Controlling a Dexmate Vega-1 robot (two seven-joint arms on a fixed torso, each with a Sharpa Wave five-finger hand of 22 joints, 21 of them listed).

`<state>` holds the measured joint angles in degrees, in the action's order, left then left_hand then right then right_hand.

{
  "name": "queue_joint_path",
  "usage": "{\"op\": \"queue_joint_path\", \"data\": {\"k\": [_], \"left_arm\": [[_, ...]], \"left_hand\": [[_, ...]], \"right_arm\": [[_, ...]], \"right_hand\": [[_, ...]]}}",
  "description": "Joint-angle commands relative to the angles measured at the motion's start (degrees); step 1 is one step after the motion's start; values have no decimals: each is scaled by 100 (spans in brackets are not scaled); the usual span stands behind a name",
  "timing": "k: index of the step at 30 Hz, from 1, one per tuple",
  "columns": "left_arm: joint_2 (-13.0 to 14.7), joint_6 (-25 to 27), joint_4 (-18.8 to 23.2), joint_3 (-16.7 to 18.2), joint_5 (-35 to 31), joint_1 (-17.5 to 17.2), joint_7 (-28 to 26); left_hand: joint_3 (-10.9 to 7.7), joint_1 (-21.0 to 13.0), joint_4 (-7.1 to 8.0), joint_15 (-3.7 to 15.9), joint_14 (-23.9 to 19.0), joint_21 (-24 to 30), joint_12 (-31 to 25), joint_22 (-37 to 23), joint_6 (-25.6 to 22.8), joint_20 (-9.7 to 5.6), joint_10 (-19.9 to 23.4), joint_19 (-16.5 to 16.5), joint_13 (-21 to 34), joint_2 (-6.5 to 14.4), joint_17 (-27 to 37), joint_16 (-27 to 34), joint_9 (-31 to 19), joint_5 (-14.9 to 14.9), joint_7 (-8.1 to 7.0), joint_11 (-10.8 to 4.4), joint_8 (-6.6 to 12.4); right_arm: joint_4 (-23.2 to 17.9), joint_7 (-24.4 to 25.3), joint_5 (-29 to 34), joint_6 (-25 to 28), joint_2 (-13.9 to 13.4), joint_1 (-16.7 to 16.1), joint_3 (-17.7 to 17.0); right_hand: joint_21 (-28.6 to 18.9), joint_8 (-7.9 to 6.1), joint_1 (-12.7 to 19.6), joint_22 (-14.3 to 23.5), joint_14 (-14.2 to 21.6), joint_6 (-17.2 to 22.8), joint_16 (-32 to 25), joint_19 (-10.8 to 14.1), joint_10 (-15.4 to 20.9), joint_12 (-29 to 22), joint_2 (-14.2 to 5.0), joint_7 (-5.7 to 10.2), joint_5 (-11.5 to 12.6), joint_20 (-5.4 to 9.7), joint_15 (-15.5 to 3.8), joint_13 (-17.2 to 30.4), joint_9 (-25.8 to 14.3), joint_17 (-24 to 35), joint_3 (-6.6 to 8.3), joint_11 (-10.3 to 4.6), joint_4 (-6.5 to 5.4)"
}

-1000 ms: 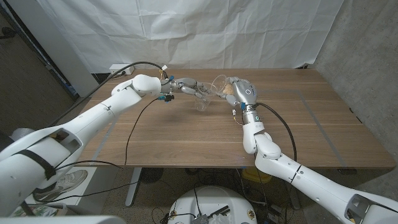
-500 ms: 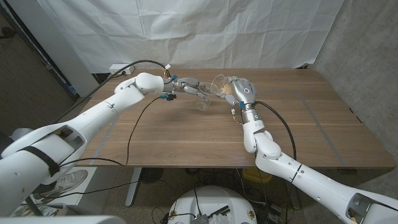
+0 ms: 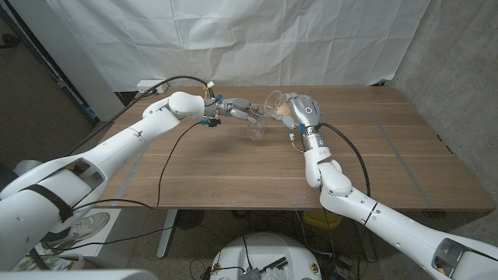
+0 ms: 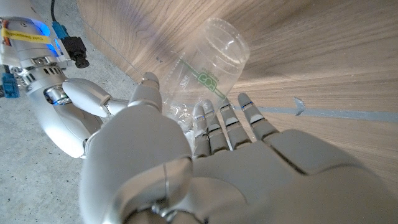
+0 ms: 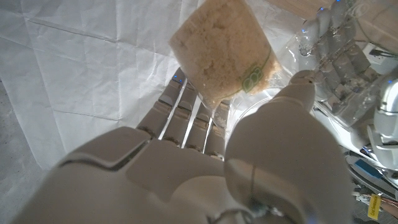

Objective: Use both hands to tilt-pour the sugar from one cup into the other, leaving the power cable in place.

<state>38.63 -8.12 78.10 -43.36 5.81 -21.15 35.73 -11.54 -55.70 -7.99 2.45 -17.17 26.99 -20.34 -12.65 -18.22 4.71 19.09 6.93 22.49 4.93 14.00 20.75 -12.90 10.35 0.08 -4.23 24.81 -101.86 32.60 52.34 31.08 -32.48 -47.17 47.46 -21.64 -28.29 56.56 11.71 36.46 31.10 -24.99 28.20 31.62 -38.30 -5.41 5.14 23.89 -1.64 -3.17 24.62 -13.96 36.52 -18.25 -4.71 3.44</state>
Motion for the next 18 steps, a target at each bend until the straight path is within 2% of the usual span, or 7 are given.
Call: {"op": "queue_joint_path", "data": {"k": [1, 7, 10, 14, 18], "left_arm": [[77, -107, -29, 31, 20, -27, 84], [29, -157, -180, -7, -97, 16, 19], [-6, -176, -256, -10, -118, 24, -28], [7, -135, -232, 10, -282, -12, -290], [16, -85, -185, 77, -406, -109, -658]], "left_hand": [[-5, -37, -26, 126, -19, 34, 15, -11, -72, -29, 19, -7, 14, 38, 13, -8, -29, 25, -18, -49, 23], [2, -22, -21, 124, -15, 39, 19, -10, -73, -30, 14, -17, 18, 33, 14, -11, -33, 22, -14, -31, 18], [20, 6, -14, 124, -5, 39, 31, -10, -39, -34, -12, -32, 21, 10, 14, -18, -36, 14, -28, -33, 2], [12, -18, -31, 156, -47, 53, 8, -9, -128, -52, 56, -16, 26, 12, 12, -2, -36, 16, -43, -70, 31], [10, -37, -46, 193, -101, 76, -5, -9, -166, -78, 101, 21, 30, 4, 10, 18, -38, 15, -34, -71, 42]], "right_arm": [[219, -69, -95, 36, 121, 127, -24], [244, -46, -180, 67, 130, 136, -62], [237, 69, -418, -6, 151, 81, -205], [221, 167, -603, -66, 140, 43, -309], [233, 202, -495, -11, 113, 97, -242]], "right_hand": [[-21, -49, 32, 20, 48, 36, 27, -22, 17, -42, -75, 70, -14, 13, -812, 8, -6, 22, 22, -28, -48], [-29, -54, 30, 20, 59, 40, 41, -15, 19, -46, -74, 62, -15, 14, -803, 6, -4, 43, 22, -35, -55], [-34, -58, 32, 19, 70, 44, 51, -8, 30, -51, -78, 58, -15, 9, -820, 3, -2, 51, 24, -16, -58], [-41, -60, 27, 19, 74, 45, 72, -1, 34, -55, -79, 56, -15, 7, -811, 1, 0, 61, 22, -20, -67], [-43, -67, 27, 19, 74, 54, 86, -6, 27, -55, -76, 46, -16, 9, -798, -1, 1, 77, 22, -13, -70]]}}
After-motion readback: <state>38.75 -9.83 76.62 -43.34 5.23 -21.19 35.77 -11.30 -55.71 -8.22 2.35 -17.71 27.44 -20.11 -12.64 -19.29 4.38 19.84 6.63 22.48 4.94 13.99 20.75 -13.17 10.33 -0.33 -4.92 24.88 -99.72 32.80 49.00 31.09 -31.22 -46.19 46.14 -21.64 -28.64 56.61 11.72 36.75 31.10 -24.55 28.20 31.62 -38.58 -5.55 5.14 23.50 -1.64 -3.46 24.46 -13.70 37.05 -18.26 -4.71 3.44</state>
